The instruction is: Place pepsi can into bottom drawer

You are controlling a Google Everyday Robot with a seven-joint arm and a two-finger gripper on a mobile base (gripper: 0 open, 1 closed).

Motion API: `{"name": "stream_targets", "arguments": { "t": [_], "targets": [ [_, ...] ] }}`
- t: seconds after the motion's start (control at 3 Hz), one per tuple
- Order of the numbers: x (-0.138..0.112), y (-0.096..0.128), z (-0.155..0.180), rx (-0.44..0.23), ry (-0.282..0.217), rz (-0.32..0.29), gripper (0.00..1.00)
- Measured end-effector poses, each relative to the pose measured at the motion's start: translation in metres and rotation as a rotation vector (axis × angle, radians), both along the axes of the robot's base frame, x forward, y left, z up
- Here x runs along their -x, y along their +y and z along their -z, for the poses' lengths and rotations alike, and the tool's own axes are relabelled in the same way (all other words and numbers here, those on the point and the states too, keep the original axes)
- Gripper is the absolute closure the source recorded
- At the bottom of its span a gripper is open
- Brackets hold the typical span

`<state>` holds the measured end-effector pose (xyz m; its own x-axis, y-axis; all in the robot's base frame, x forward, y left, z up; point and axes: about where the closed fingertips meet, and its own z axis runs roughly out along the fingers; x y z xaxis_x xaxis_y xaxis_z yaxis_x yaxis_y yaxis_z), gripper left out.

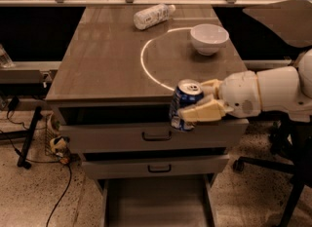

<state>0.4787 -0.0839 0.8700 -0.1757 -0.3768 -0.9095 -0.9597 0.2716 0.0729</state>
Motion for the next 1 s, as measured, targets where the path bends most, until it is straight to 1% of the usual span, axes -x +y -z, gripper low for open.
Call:
{"name": "stream_targets", "arguments": {
  "t": [0.33,0.67,1.0],
  "targets": [
    [0.02,-0.018,0.032,-0.005,0.035,-0.037,1.0],
    [0.036,-0.035,0.072,-0.028,0.035,-0.047,1.0],
    [0.047,-0.045,0.118,-0.039,0.019,-0.039,1.0]
  ]
}}
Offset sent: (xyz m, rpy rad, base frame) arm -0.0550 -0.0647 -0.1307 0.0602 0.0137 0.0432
